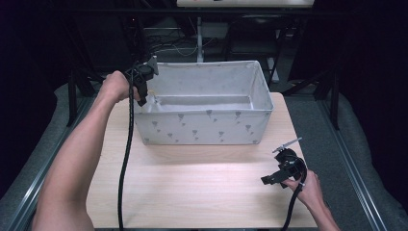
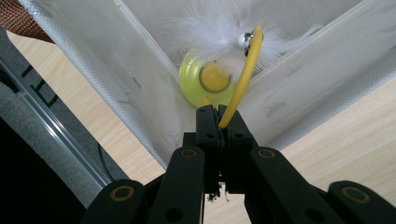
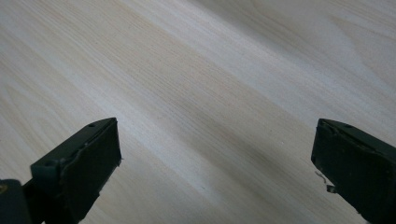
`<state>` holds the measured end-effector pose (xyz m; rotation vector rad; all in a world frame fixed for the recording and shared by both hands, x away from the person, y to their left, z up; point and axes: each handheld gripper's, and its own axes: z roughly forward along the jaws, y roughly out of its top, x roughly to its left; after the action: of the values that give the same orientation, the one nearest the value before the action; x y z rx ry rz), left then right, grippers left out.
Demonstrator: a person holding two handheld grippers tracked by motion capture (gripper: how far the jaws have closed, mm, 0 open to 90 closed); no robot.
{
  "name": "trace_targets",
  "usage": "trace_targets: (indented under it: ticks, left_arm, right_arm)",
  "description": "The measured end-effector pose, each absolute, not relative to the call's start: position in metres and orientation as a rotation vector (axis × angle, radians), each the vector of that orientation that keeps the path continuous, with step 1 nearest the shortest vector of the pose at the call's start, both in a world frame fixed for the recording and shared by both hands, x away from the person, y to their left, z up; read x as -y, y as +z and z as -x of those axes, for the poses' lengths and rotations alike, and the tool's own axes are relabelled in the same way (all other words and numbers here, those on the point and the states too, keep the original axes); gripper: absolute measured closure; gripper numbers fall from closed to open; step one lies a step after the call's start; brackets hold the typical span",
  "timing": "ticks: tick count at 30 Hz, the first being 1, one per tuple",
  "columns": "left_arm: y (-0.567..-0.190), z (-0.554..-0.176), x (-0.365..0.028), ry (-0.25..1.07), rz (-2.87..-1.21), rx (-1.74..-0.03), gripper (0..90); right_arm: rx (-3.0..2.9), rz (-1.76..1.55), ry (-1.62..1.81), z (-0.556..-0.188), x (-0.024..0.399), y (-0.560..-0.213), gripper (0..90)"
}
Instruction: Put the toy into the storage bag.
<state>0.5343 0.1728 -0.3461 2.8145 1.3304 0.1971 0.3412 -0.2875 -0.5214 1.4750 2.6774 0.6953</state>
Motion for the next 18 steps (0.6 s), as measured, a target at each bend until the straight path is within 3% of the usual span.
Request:
trace_targets:
  ticks: [9, 15, 18]
  left_arm:
    - [-0.346, -0.533, -0.176, 0.185, -2.798, -1.343, 86.1]
    - [-0.335, -0.530, -0.180, 0.185, -2.757, -1.327, 73.6]
    - [-0.326, -0.526, -0.182, 0.204, -2.731, -1.310, 63.2]
  right_arm:
    - [-2.674, -1.465, 0.679, -0.341, 0.288, -0.521, 1.0]
    - [-2.674, -1.469, 0.679, -0.341, 0.288, -0.521, 1.0]
    - [-2.673, -1.467, 0.682, -0.341, 0.288, -0.521, 1.0]
